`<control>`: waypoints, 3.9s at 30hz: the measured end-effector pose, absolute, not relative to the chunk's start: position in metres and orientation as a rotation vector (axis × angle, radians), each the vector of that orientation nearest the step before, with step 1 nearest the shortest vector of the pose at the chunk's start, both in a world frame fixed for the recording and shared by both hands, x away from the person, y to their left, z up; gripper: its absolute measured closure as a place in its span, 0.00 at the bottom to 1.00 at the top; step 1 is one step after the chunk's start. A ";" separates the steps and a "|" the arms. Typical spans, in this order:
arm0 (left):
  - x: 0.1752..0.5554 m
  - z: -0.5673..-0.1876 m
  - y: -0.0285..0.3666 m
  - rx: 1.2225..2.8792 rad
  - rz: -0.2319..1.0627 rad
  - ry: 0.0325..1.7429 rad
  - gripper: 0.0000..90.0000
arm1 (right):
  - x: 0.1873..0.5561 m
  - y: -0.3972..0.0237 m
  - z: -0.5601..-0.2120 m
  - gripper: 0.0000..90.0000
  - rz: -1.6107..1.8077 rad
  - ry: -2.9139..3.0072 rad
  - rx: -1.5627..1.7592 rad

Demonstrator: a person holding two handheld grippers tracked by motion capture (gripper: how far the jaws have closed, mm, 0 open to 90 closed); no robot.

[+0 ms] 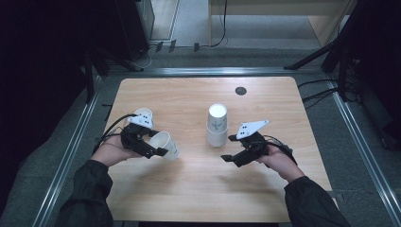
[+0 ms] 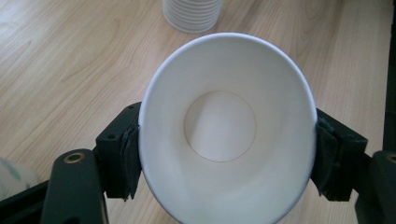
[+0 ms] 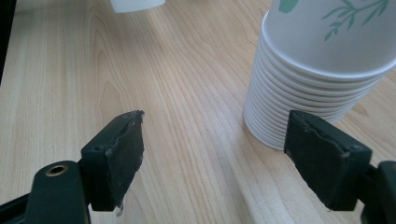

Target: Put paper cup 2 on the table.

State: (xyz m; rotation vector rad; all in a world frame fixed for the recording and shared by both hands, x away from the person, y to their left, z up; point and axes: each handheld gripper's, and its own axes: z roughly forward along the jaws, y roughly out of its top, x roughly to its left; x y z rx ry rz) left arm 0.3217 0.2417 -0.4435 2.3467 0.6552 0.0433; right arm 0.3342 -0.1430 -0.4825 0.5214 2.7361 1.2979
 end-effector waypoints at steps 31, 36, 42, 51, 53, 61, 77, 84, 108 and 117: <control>0.328 -0.465 0.305 2.458 0.226 0.944 0.26 | 0.337 -0.147 -0.484 0.22 1.284 2.731 0.533; 0.330 -0.470 0.302 2.497 0.247 0.938 0.26 | 0.337 -0.147 -0.484 0.22 1.283 2.729 0.537; 0.333 -0.475 0.300 2.515 0.233 0.942 0.25 | 0.338 -0.148 -0.484 0.22 1.284 2.730 0.531; 0.333 -0.476 0.297 2.513 0.205 0.917 0.21 | 0.338 -0.151 -0.484 0.22 1.286 2.729 0.542; 0.333 -0.476 0.296 2.511 0.200 0.915 0.19 | 0.338 -0.152 -0.484 0.22 1.278 2.730 0.539; 0.333 -0.475 0.296 2.492 0.174 0.927 0.17 | 0.338 -0.153 -0.484 0.22 1.270 2.730 0.537; 0.322 -0.447 0.312 2.407 0.225 0.931 0.17 | 0.338 -0.154 -0.484 0.22 1.254 2.733 0.533; 0.319 -0.430 0.309 2.316 0.200 0.908 0.17 | 0.338 -0.155 -0.485 0.22 1.245 2.736 0.531; 0.336 -0.422 0.232 2.332 0.123 0.809 0.18 | 0.329 -0.163 -0.485 0.22 1.227 2.728 0.546; 0.340 -0.430 0.198 2.319 0.115 0.737 0.18 | 0.325 -0.165 -0.487 0.22 1.213 2.732 0.545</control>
